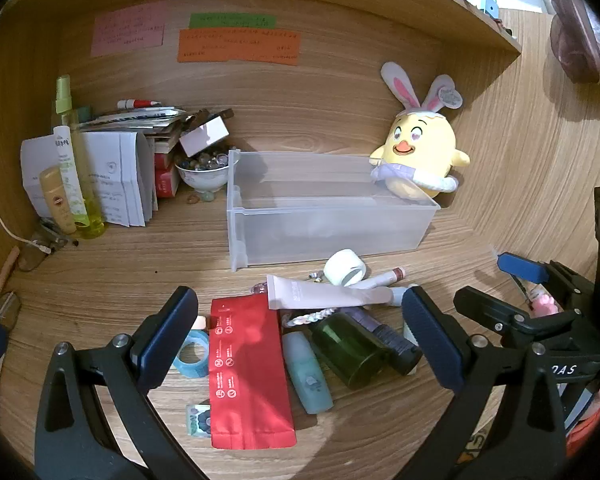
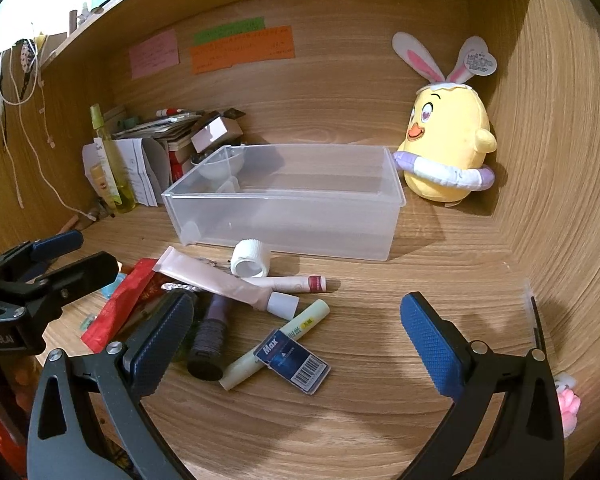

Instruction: Organize objects

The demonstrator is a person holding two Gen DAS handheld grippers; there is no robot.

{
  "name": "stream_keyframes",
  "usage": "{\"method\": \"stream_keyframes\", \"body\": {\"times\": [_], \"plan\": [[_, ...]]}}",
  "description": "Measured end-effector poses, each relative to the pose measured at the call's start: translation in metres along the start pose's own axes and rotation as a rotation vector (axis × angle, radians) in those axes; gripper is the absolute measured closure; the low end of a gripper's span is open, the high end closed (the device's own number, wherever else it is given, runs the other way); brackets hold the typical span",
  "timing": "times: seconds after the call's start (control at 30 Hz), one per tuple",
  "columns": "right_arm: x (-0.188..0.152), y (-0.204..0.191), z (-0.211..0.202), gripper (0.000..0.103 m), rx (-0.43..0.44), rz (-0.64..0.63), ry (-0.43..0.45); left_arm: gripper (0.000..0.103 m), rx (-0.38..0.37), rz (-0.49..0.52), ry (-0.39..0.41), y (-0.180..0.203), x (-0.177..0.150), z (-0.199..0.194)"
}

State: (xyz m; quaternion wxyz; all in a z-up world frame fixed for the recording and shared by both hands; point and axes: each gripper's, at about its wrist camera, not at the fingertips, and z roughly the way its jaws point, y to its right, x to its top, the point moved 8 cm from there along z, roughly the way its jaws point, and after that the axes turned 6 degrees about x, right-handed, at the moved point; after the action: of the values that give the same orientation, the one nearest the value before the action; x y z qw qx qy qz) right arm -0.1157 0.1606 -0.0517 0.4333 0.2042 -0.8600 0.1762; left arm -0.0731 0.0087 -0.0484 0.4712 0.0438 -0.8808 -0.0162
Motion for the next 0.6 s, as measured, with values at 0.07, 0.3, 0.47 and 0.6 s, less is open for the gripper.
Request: {"method": "stream_keyframes", "body": {"times": [0.07, 0.3, 0.47, 0.6], "plan": [[0.0009, -0.0006, -0.0006, 0.0, -0.002, -0.004, 0.004, 0.0, -0.005, -0.004, -0.002, -0.0002, 0.0002, 0.0005], [0.0007, -0.0018, -0.0014, 0.0, 0.003, -0.003, 0.009, 0.0, -0.007, 0.001, 0.002, 0.0017, 0.0005, 0.0011], [0.0017, -0.0013, -0.0007, 0.0, 0.011, 0.004, 0.006, 0.0, -0.003, 0.003, 0.01, 0.0023, 0.0015, 0.0009], [0.002, -0.0015, -0.0002, 0.0, 0.013, 0.004, 0.005, 0.0, -0.007, 0.002, 0.008, 0.0027, 0.0015, 0.0009]]}}
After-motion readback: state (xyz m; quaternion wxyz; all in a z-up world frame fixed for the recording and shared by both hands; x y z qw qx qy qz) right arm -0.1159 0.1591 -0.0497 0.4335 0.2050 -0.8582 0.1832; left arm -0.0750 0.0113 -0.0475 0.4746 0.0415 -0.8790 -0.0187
